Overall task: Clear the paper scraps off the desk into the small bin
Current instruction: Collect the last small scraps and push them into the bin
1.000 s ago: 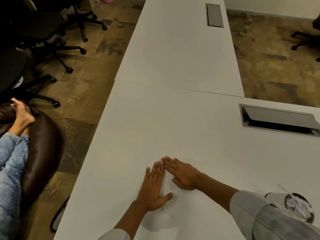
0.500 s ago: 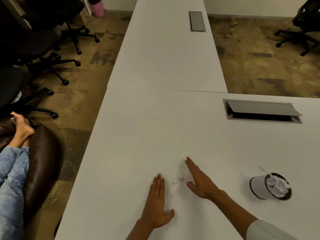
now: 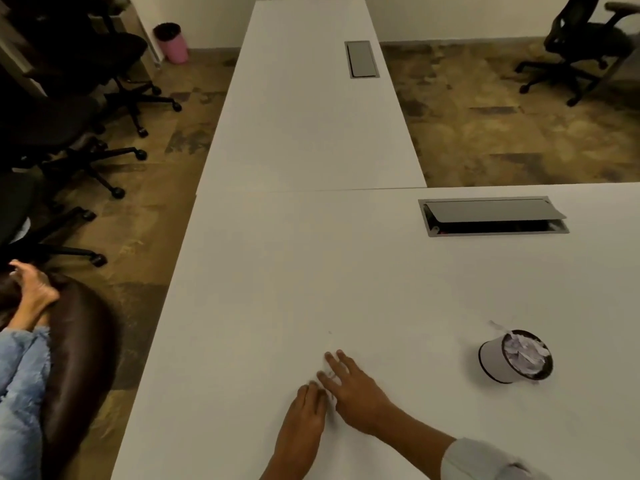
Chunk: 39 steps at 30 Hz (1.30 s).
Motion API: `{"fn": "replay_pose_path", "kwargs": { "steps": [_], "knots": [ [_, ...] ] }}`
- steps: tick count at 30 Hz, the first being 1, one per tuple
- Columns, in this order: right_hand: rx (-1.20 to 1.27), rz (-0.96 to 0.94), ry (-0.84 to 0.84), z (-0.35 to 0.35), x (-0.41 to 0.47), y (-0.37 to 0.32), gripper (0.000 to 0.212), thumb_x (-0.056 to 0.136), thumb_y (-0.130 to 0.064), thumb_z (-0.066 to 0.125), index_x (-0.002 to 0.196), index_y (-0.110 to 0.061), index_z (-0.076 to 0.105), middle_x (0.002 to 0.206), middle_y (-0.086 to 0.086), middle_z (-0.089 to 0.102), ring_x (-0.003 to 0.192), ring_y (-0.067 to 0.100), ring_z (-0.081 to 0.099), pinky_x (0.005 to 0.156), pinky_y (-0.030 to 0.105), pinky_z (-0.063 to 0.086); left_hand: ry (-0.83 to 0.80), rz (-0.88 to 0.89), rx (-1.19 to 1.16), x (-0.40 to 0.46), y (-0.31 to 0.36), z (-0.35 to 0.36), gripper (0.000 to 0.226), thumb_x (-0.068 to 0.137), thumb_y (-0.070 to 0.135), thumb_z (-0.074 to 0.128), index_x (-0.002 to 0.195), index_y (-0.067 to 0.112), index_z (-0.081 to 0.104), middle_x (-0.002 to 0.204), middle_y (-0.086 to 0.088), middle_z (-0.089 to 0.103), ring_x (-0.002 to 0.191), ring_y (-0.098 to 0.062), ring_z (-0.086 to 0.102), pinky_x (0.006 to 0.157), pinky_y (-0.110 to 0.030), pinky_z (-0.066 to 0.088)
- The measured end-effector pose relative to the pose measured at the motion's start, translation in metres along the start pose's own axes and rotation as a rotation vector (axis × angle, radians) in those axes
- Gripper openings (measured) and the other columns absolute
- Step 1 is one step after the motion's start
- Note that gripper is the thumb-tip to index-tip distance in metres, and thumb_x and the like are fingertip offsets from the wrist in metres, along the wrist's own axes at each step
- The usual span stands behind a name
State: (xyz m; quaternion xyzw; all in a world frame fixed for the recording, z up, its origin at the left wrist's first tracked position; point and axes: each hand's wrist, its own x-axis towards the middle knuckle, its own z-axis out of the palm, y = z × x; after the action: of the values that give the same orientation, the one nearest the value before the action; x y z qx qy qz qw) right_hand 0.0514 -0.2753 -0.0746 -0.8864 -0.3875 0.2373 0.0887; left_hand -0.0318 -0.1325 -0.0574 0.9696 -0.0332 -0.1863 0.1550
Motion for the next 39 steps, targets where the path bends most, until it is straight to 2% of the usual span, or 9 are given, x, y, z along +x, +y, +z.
{"fn": "replay_pose_path", "kwargs": {
  "steps": [4, 8, 13, 17, 20, 24, 30, 35, 39],
  "knots": [
    [-0.126, -0.047, 0.049, 0.015, -0.020, 0.001, 0.055, 0.079, -0.012, 0.071, 0.131, -0.010, 0.054, 0.144, 0.016, 0.048, 0.128, 0.032, 0.051, 0.078, 0.028, 0.060, 0.007, 0.078, 0.132, 0.001, 0.005, 0.001, 0.054, 0.029, 0.012, 0.093, 0.080, 0.008, 0.076, 0.073, -0.001, 0.070, 0.066, -0.014, 0.067, 0.047, -0.018, 0.052],
    [-0.223, -0.063, 0.017, 0.015, -0.031, -0.005, 0.033, 0.054, -0.034, 0.088, 0.079, -0.022, 0.071, 0.085, -0.007, 0.068, 0.074, 0.008, 0.064, 0.032, 0.017, 0.037, -0.012, 0.061, 0.153, 0.006, 0.012, 0.000, 0.053, 0.016, 0.013, 0.092, 0.065, 0.010, 0.075, 0.059, 0.002, 0.064, 0.055, -0.011, 0.063, 0.034, -0.017, 0.044],
    [-0.051, 0.058, 0.057, -0.004, -0.031, -0.008, 0.013, 0.072, -0.035, 0.076, 0.078, -0.025, 0.073, 0.079, -0.008, 0.065, 0.078, 0.009, 0.062, 0.050, 0.021, 0.038, -0.034, 0.049, 0.045, 0.017, 0.025, -0.004, 0.044, 0.017, 0.014, 0.094, 0.054, 0.016, 0.071, 0.056, 0.004, 0.062, 0.051, -0.007, 0.061, 0.036, -0.013, 0.043],
    [0.497, 0.357, 0.234, -0.015, -0.032, -0.001, 0.027, 0.093, -0.013, 0.052, 0.110, -0.013, 0.073, 0.110, 0.006, 0.072, 0.102, 0.017, 0.065, 0.089, 0.020, 0.049, 0.019, -0.059, -0.139, 0.029, 0.025, -0.013, 0.023, 0.084, 0.019, 0.063, 0.106, 0.023, 0.070, 0.104, 0.002, 0.066, 0.098, -0.010, 0.062, 0.082, -0.015, 0.047],
    [0.739, 0.495, 0.366, -0.033, -0.047, 0.018, 0.017, 0.085, -0.009, 0.064, 0.094, -0.012, 0.078, 0.096, 0.002, 0.077, 0.084, 0.002, 0.068, 0.076, 0.005, 0.047, 0.077, -0.038, -0.166, 0.045, 0.030, -0.023, 0.022, 0.080, 0.011, 0.063, 0.098, 0.020, 0.073, 0.096, 0.000, 0.068, 0.093, -0.015, 0.065, 0.079, -0.020, 0.051],
    [0.872, 0.608, 0.545, -0.061, -0.083, 0.053, 0.013, 0.076, -0.010, 0.070, 0.073, -0.022, 0.075, 0.067, -0.010, 0.071, 0.059, -0.001, 0.063, 0.062, 0.011, 0.049, 0.164, -0.019, -0.234, 0.071, 0.052, -0.040, 0.028, 0.089, 0.006, 0.051, 0.105, 0.016, 0.072, 0.099, -0.001, 0.069, 0.096, -0.017, 0.065, 0.083, -0.020, 0.048],
    [1.009, 0.776, 0.778, -0.107, -0.147, 0.108, 0.020, 0.078, -0.006, 0.075, 0.087, -0.018, 0.062, 0.067, 0.005, 0.071, 0.053, 0.009, 0.060, 0.051, 0.017, 0.049, 0.212, 0.052, -0.410, 0.110, 0.131, -0.067, 0.017, 0.083, 0.006, 0.063, 0.090, 0.015, 0.075, 0.084, 0.002, 0.073, 0.078, -0.012, 0.067, 0.074, -0.025, 0.055],
    [0.866, 0.908, 0.833, -0.127, -0.186, 0.150, 0.010, 0.076, -0.016, 0.078, 0.082, -0.021, 0.072, 0.078, -0.010, 0.071, 0.071, 0.003, 0.068, 0.063, 0.008, 0.050, 0.213, 0.138, -0.539, 0.140, 0.214, -0.078, 0.016, 0.081, 0.010, 0.066, 0.090, 0.018, 0.075, 0.085, 0.005, 0.074, 0.076, -0.008, 0.067, 0.074, -0.026, 0.057],
    [0.862, 0.913, 0.852, -0.137, -0.200, 0.169, 0.017, 0.075, -0.010, 0.078, 0.069, -0.025, 0.071, 0.066, -0.011, 0.071, 0.059, -0.001, 0.068, 0.050, 0.009, 0.050, 0.201, 0.159, -0.637, 0.159, 0.267, -0.081, 0.018, 0.078, 0.006, 0.065, 0.088, 0.015, 0.076, 0.086, 0.001, 0.076, 0.078, -0.009, 0.068, 0.076, -0.024, 0.057]
  ]
}}
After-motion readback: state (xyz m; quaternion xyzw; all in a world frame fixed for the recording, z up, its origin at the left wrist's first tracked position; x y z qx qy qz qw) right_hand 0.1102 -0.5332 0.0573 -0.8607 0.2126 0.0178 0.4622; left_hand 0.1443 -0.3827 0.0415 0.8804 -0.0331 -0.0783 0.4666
